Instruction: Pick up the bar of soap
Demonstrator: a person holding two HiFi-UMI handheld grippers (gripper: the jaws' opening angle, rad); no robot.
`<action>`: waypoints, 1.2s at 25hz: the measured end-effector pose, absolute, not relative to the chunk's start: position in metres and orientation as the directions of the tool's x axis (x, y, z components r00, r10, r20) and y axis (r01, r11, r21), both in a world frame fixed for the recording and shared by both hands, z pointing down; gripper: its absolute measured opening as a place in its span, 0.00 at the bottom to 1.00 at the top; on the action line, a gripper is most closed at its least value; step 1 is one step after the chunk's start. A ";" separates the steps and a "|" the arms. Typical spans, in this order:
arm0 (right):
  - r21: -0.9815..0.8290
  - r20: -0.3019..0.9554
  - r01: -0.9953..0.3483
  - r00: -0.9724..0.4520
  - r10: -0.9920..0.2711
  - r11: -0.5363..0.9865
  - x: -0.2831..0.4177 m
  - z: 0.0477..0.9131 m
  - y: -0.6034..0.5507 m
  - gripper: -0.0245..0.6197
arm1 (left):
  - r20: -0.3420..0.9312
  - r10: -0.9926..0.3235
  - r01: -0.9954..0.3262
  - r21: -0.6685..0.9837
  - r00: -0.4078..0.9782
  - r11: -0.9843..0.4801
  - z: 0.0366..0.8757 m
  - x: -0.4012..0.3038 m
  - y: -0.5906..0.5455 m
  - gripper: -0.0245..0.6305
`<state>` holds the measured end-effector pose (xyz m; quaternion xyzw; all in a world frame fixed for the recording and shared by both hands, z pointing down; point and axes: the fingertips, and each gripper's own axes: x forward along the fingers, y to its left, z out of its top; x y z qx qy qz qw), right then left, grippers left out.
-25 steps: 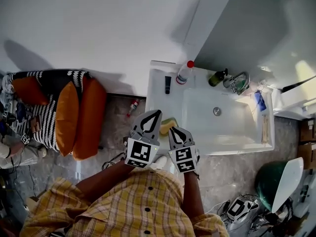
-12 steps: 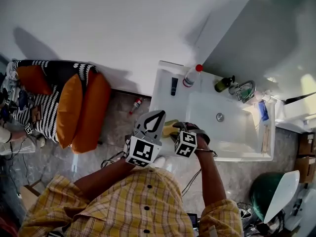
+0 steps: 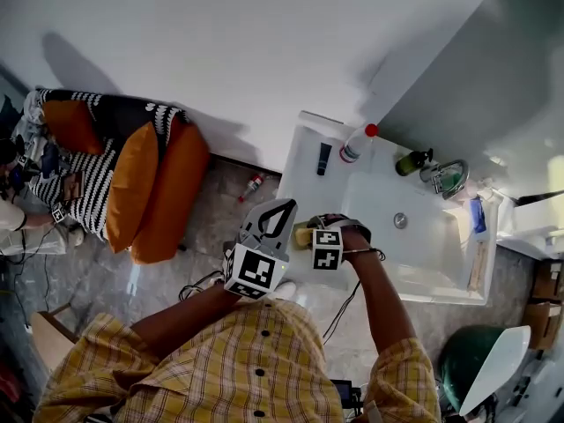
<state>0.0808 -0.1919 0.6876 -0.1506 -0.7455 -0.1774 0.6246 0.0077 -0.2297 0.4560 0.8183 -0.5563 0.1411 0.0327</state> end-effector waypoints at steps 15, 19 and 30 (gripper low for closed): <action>-0.037 0.987 0.481 -0.117 0.106 0.876 0.081 0.717 -0.194 0.35 | 0.286 -0.903 -0.924 -0.116 0.320 -0.364 0.465 0.006 -0.241 0.05; -0.081 0.985 0.486 -0.097 0.145 0.870 0.081 0.717 -0.194 0.35 | 0.278 -0.909 -0.928 -0.118 0.311 -0.353 0.464 0.004 -0.245 0.05; -0.093 0.984 0.503 -0.086 0.156 0.859 0.079 0.718 -0.198 0.36 | 0.291 -0.907 -0.930 -0.119 0.303 -0.349 0.471 0.002 -0.254 0.05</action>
